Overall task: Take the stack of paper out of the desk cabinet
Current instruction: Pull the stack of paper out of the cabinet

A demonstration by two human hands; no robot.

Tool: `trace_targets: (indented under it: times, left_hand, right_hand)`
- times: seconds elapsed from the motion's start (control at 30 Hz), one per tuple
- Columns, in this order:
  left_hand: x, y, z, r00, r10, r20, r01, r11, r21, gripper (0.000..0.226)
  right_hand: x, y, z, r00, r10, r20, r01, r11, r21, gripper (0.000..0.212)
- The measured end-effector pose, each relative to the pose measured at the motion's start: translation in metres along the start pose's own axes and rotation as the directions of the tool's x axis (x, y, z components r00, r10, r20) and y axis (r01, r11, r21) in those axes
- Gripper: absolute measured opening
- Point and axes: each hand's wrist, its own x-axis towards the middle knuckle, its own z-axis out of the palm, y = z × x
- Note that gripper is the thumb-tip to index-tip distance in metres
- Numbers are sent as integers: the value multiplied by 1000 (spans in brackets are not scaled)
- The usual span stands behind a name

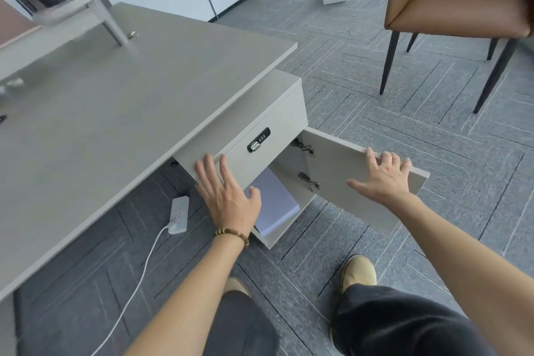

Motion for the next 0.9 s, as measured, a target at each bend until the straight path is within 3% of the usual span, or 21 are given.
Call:
trace_targets:
  times: [0.1,0.2,0.3,0.43,0.5,0.63,0.9]
  left_hand:
    - [-30,16,24,999,-2,51,11,986,-169,83]
    - [-55,17,65,973,53,225,-19,988,-152,82]
    - [-61,4,105,930,-44,366,111,980,-163,81]
    - [-48,-21,155,895,-151,420,232,961,-149,77]
    - [-41,-33,183,878,-183,442,266,955,-133,75]
    - [-32,-54,241,806,-327,493,447,883,-144,73]
    - [-41,-73,344,672,-484,560,636,765,-103,76]
  right_hand:
    - [6,-8,0,999,-39,26,38,999,27,101]
    - [12,-27,7,990,-140,-4,140,989,51,93]
    - [18,-54,24,964,-255,-76,259,964,55,82]
    - [27,-80,66,927,-349,-137,366,921,131,56]
    - [35,-89,90,935,-350,-62,355,920,166,50]
    - [58,-103,136,928,-333,168,294,930,220,58]
    - [114,-115,236,826,-276,492,156,950,270,76]
